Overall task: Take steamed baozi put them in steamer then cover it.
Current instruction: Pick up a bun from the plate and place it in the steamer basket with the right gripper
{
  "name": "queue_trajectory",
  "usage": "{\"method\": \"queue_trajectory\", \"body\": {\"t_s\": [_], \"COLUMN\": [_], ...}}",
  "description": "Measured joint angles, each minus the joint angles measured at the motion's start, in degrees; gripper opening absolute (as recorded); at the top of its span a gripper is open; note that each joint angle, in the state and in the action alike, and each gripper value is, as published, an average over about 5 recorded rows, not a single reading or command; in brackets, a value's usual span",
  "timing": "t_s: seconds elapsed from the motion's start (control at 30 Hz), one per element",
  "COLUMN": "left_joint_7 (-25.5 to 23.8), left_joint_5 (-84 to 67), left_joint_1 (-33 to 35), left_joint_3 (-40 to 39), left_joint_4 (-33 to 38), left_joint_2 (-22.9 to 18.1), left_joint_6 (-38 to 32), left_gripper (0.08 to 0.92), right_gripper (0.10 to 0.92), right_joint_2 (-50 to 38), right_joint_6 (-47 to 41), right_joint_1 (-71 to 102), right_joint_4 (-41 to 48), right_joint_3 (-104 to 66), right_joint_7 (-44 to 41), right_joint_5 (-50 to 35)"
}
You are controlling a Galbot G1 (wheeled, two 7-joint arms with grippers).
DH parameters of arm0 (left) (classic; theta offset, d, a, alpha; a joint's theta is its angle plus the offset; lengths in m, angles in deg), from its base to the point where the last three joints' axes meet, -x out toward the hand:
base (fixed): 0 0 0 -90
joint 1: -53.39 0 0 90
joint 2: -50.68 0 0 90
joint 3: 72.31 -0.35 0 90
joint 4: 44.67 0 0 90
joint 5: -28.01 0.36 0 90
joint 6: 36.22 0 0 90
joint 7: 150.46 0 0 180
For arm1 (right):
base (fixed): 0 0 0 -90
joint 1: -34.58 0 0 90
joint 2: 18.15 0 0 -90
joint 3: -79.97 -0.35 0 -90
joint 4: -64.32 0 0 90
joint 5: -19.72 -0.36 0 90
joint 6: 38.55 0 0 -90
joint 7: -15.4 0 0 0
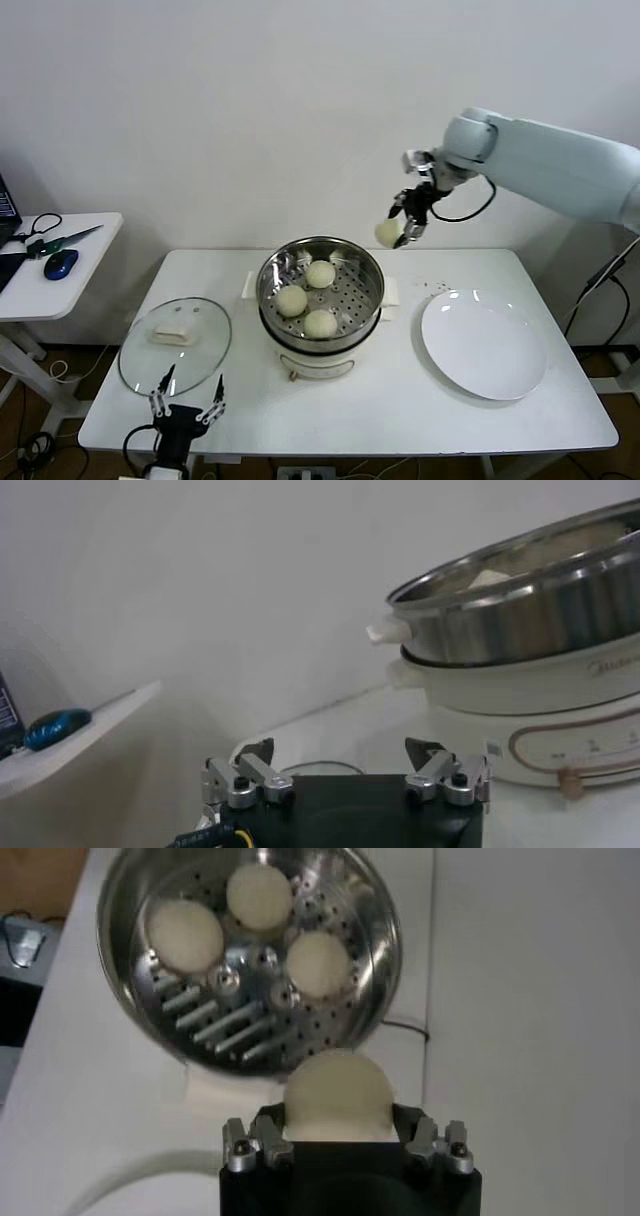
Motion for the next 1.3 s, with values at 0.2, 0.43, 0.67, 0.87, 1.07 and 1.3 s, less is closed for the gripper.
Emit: {"method": "queue_trajectory", "body": {"t_s": [0.2,0.43,0.67,0.87,1.07,1.3], "left_joint_7": [0.03,0.11,0.16,0.19,0.23,0.24], "left_joint_5": [-0.12,-0.37,-0.45,-0.45,-0.43,-0.38], "left_joint_1": [-0.70,-0.89,-0.96,-1.19,-1.69,-2.16], "left_joint_3": [-0.61,-0.80,-0.84,-0.98,-1.18,-1.20], "left_joint_4": [0.22,0.31,-0.03,-0.50,-1.03,-1.18], "left_joint_2": [0.72,1.36,1.45,1.54,1.46,1.43], "left_joint_6": [0.39,0.58,0.59,0.60,0.66,0.85], "left_gripper": [0.823,0.823,0.823,0.823,0.823,0.823], "right_gripper": [0.696,0.703,0.704,0.707,0.728,0.816], "right_joint_2": [5.44,8.99,11.16,12.13,12.33,12.07], "right_joint_6": [-1.36,-2.28,-2.59,-2.83,-2.90,-2.94], "right_joint_1": [-0.99,0.18,2.73,5.13,7.04,7.76], "right_joint_4": [-1.18,-2.21,-1.60,-0.25,0.35,0.39], "right_joint_3": [4.78,7.92,9.24,9.49,9.58,9.10], "right_joint_7": [1.92,3.83,4.93,5.61,6.19,6.40], "right_joint_5": [-4.35,-5.85,-5.67,-4.86,-4.01,-3.50]}}
